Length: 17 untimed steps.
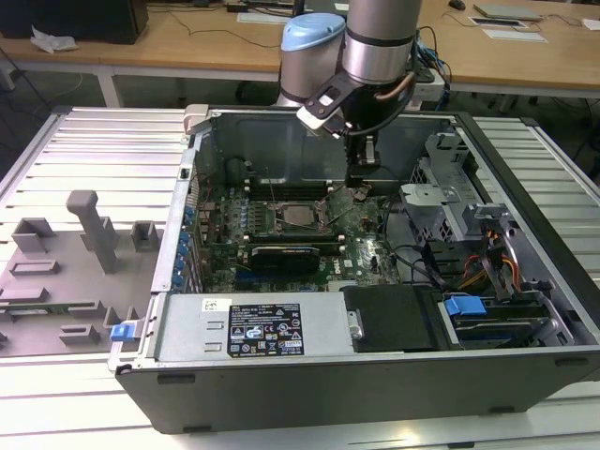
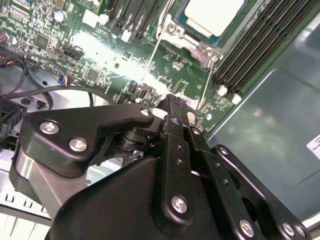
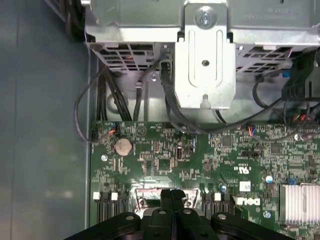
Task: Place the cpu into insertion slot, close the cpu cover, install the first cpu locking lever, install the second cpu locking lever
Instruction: 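Close the cpu cover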
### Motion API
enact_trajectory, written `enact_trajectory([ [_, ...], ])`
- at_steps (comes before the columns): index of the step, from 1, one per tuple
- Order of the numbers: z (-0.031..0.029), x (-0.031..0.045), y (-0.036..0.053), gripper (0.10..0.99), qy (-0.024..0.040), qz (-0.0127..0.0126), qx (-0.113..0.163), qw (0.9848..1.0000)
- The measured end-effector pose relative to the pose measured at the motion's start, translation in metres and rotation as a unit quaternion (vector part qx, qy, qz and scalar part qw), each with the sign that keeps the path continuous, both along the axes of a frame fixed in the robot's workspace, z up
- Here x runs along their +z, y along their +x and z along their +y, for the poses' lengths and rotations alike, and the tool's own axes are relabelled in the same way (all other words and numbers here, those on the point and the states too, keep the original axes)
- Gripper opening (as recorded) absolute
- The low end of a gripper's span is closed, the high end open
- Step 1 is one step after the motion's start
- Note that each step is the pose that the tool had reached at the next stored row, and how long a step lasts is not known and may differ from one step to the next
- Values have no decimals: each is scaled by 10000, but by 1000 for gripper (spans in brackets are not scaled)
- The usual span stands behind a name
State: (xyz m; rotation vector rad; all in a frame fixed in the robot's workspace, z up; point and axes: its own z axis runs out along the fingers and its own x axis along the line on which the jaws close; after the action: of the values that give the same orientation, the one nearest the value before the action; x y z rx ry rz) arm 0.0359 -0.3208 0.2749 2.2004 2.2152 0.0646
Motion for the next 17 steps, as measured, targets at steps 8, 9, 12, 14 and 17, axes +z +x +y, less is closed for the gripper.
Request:
enact_trajectory([
  [8, 0, -7, 123, 106, 0, 16, 0, 10000],
  [9, 0, -33, 128, 106, -1, 16, -1, 10000],
  [12, 0, -97, 144, 106, 0, 16, -1, 10000],
  [14, 0, -117, 174, 106, -1, 18, -1, 10000],
  [17, 0, -184, 193, 106, 0, 25, -1, 10000],
])
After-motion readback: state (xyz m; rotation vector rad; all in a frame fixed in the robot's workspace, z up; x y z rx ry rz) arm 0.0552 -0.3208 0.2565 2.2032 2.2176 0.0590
